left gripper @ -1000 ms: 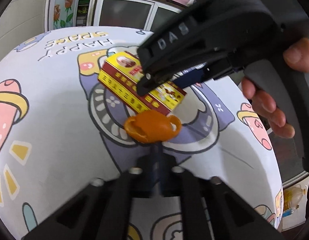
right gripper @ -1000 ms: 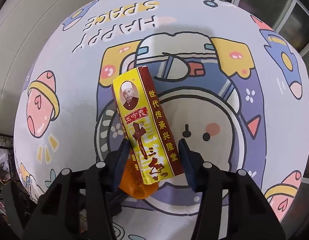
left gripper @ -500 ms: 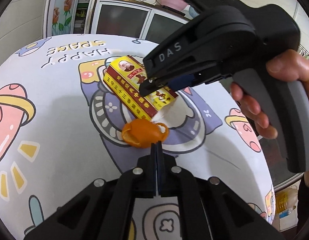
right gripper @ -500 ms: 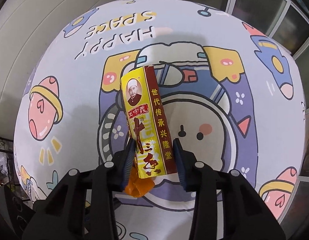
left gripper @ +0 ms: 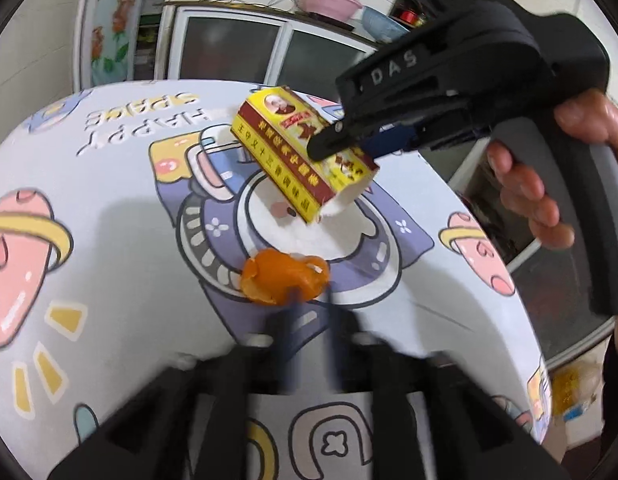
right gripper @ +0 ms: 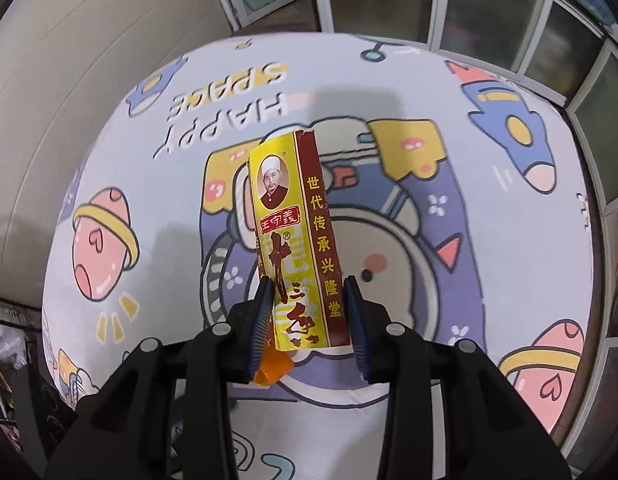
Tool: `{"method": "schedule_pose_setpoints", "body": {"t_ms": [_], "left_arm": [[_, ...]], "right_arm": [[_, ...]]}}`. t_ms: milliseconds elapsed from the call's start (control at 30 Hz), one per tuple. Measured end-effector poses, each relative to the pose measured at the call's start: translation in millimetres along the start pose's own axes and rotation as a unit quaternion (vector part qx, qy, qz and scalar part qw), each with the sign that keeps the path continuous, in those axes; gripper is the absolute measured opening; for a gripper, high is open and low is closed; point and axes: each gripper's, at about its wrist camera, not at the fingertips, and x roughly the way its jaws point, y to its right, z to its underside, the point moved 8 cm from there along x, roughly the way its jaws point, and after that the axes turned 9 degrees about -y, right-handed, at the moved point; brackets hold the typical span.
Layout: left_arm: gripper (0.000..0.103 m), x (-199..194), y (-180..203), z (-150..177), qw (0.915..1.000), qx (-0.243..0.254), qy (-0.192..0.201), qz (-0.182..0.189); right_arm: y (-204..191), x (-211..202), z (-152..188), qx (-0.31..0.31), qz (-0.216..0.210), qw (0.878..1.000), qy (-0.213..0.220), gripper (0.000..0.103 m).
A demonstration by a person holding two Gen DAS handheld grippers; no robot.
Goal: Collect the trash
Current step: 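Carry the snack box and orange peel from the table to the yellow bin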
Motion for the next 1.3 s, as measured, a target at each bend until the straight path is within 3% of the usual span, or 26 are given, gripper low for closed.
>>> {"method": "schedule_pose_setpoints", "body": {"t_ms": [33,67,167,333,400,467,533,633,800,1000,1300], "left_arm": [[0.072,-2,-2,-2,0.9997,0.003,0.009,-0.02],[0.077,-5,-6,-4,0.9989,0.002,0.022,-0.042],[0.077,-1,-11,-11,0.9989,-0.006,0.02,-0.042],[0.076,30,-8,-13,0.9975,0.016,-0.024,-0.065],[0.072,36,-8,-12,0.9973,0.019,-0.029,-0.065],[0.035,41,-6,-11,0.9971,0.021,-0.035,-0.064],[0.019,37,-4,-13,0.9974,0.025,-0.023,-0.064],[0.009,27,-7,-14,0.9982,0.014,-0.014,-0.057],[0.006,10,-7,-10,0.9993,0.0,-0.003,-0.038],[0.006,-24,12,7,0.9994,0.026,0.015,-0.017],[0.006,-57,65,56,0.9966,0.077,0.018,0.021]], "right_arm": [[4,-4,0,0.005,-0.004,1.0,0.004,0.034],[7,-6,0,0.009,-0.007,1.0,0.008,0.034],[17,-15,0,0.02,-0.017,0.999,0.019,0.034],[25,-19,1,0.026,-0.026,0.999,0.027,0.034],[27,-20,2,0.026,-0.027,0.999,0.028,0.034],[30,-22,4,0.028,-0.028,0.999,0.031,0.034],[34,-25,6,0.032,-0.032,0.998,0.036,0.034],[35,-34,13,0.035,-0.043,0.997,0.047,0.034],[39,-58,36,0.047,-0.059,0.995,0.072,0.034],[47,-88,88,0.063,-0.062,0.991,0.097,0.034],[77,-128,225,0.113,-0.051,0.982,0.143,0.034]]}}
